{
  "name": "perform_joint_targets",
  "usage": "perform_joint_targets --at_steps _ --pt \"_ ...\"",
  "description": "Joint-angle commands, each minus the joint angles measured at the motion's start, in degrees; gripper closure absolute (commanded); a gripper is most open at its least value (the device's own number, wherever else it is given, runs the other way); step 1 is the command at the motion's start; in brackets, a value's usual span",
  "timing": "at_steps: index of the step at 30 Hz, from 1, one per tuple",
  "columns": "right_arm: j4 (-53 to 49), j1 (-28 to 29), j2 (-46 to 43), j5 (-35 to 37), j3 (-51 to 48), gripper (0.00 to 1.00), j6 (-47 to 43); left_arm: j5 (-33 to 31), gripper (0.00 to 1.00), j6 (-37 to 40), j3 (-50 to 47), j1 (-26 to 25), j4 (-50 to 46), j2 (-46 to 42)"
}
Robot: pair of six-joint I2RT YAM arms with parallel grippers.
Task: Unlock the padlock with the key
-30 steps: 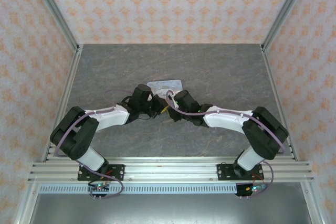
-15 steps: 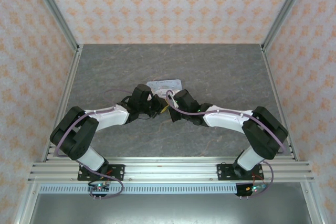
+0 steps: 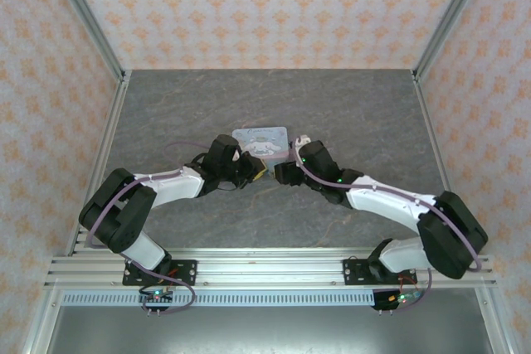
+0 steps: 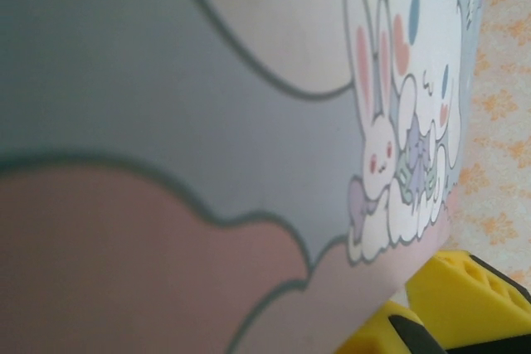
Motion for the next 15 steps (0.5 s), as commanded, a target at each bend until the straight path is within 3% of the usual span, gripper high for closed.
perform_joint_targets --at_steps 1,7,15 --pt "5.22 0.03 -0.75 -3.47 -2.86 0.36 10.09 -0.62 1.0 4.48 0.14 -0.17 -3.01 -1.16" --pt "18.06 0.23 2.68 -8.64 -7.33 0.35 23.95 -0.34 0.99 9.69 0.71 -0.24 -6.22 -0.42" --pt "29.95 1.84 9.15 -8.56 -8.96 0.34 31.96 1.3 0.77 14.37 0.66 -0.27 -9.0 0.42"
